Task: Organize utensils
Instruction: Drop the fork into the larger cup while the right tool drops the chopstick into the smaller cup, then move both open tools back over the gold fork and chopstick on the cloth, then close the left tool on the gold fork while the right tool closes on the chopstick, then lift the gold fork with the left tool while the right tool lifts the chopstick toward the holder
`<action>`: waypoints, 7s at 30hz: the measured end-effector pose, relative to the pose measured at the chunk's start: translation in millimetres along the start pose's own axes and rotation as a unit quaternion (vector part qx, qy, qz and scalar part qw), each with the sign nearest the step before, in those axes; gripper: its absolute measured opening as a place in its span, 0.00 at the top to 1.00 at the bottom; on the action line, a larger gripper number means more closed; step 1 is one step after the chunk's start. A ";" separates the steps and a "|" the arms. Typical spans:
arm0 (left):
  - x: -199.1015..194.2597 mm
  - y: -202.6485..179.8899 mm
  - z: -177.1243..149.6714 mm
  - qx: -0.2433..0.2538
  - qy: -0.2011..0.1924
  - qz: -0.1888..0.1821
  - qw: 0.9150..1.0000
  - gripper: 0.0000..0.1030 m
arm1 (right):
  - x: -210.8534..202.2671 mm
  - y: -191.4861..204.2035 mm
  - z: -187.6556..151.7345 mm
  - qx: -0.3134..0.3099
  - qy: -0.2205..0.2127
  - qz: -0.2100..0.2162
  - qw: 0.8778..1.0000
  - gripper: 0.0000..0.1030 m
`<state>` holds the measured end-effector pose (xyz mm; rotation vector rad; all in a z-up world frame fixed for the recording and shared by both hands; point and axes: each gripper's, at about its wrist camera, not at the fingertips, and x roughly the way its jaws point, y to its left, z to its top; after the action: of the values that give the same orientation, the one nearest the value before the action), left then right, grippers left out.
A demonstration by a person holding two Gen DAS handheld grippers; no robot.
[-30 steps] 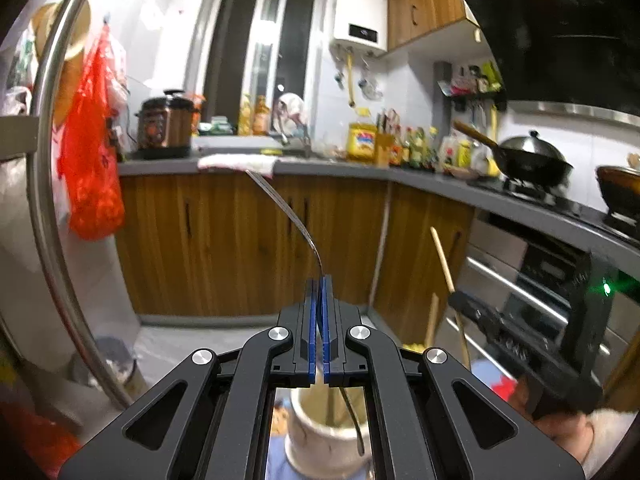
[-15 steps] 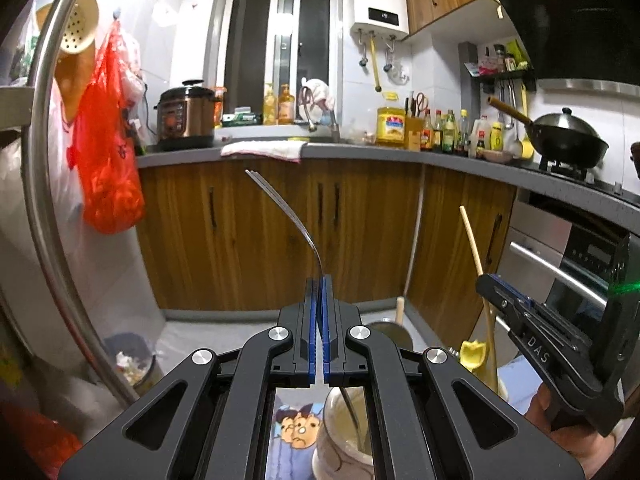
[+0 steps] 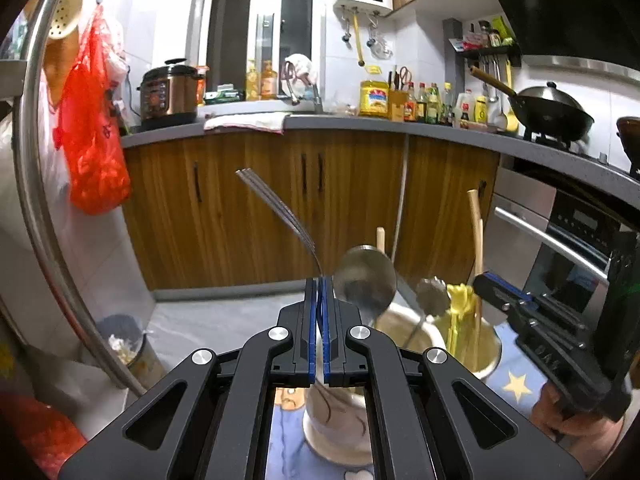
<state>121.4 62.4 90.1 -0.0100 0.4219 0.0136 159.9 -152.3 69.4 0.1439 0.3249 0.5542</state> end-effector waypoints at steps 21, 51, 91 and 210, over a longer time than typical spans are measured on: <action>-1.3 -14.3 -23.1 0.014 0.029 -0.001 0.999 0.97 | -29.6 8.9 -18.4 -0.033 0.037 -0.032 0.998 0.95; -12.4 -12.8 -21.7 0.006 0.021 0.013 1.000 0.74 | -38.0 10.3 -15.0 -0.042 0.043 -0.054 0.997 0.66; -32.3 -23.9 -133.3 -0.013 0.168 -0.022 0.986 0.11 | -98.5 -22.8 -89.7 -0.059 0.208 -0.118 0.969 0.05; -54.1 -15.9 67.1 -0.020 -0.065 -0.036 0.997 0.95 | -18.4 5.0 48.9 0.041 -0.022 0.065 0.997 0.94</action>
<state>99.8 46.7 173.6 -0.0637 0.2912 -0.0482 159.4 -160.3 121.3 0.2585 0.2968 0.6661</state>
